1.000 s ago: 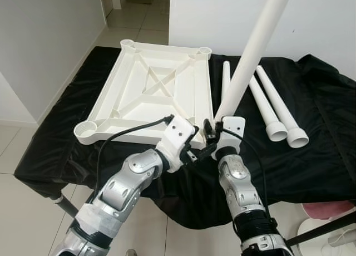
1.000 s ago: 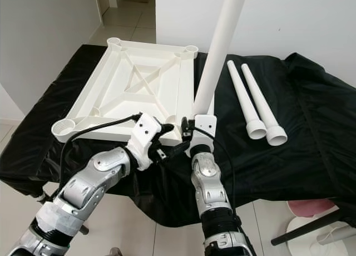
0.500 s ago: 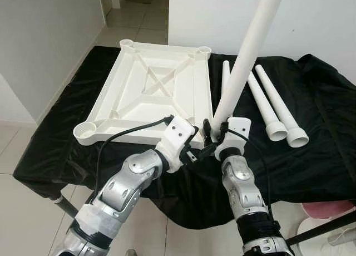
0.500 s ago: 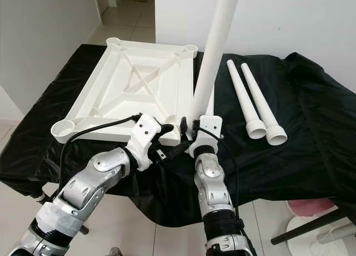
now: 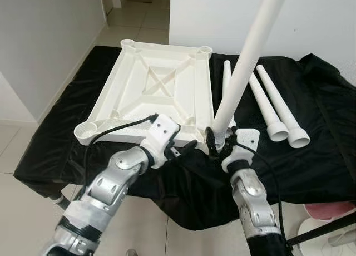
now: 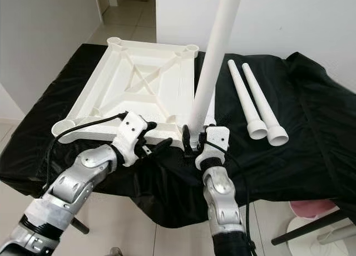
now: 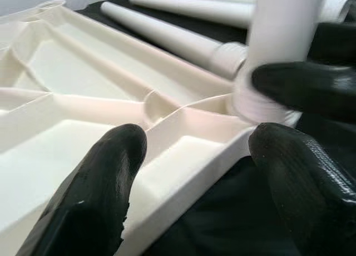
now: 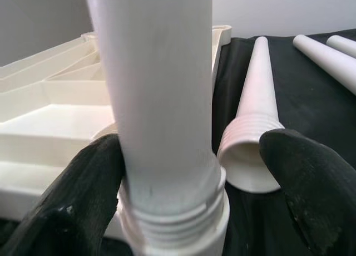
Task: Building children table
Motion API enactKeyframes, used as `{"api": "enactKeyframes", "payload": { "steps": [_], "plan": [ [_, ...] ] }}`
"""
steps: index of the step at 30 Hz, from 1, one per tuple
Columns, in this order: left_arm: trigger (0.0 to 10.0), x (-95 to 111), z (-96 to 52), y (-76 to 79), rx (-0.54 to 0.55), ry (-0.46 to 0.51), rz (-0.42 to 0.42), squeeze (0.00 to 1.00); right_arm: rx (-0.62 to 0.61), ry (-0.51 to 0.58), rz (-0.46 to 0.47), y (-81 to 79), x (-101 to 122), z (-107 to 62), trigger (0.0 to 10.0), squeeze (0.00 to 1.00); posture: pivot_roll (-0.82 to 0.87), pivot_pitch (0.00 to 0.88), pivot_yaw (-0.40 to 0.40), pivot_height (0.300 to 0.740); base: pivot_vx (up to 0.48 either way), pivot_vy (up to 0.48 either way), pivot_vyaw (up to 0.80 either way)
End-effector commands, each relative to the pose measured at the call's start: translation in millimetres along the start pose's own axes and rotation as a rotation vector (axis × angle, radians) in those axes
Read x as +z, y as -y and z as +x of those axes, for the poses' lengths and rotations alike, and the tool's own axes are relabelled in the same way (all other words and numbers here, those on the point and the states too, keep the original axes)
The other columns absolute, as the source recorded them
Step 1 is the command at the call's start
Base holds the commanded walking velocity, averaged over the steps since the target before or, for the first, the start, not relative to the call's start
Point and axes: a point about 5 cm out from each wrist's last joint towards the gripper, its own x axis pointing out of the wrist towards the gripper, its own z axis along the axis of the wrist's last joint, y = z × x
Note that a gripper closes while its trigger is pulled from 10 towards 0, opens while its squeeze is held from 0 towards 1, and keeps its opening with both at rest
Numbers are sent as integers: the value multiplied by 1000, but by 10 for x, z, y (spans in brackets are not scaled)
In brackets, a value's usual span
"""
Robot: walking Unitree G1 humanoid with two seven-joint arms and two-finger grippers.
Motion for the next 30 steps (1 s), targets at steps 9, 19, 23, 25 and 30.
{"api": "enactKeyframes", "payload": {
  "steps": [9, 19, 23, 25, 30],
  "plan": [
    [10000, -236, -14, -165, -54, -139, 61, 0, -19, -23, -5, 131, -26, -103, 10000, 0, -29, 61, -2, 740, 0, 0, 0],
    [10000, -376, 21, -224, -161, -214, 109, 0, -30, -14, -15, 175, 13, -86, 10000, 0, -40, 55, 6, 740, 0, 0, 0],
    [10000, -384, 95, -336, -108, -239, 109, 0, -20, -6, -16, 159, 35, -72, 10000, 0, -45, 54, 6, 740, 0, 0, 0],
    [10000, -391, 134, -381, -95, -257, 114, 0, -14, -5, -18, 158, 41, -67, 10000, 0, -47, 53, 6, 740, 0, 0, 0],
    [10000, -412, 173, -418, -84, -296, 120, 0, -12, -4, -21, 162, 45, -53, 10000, 0, -52, 54, 6, 740, 0, 0, 0]
  ]
}}
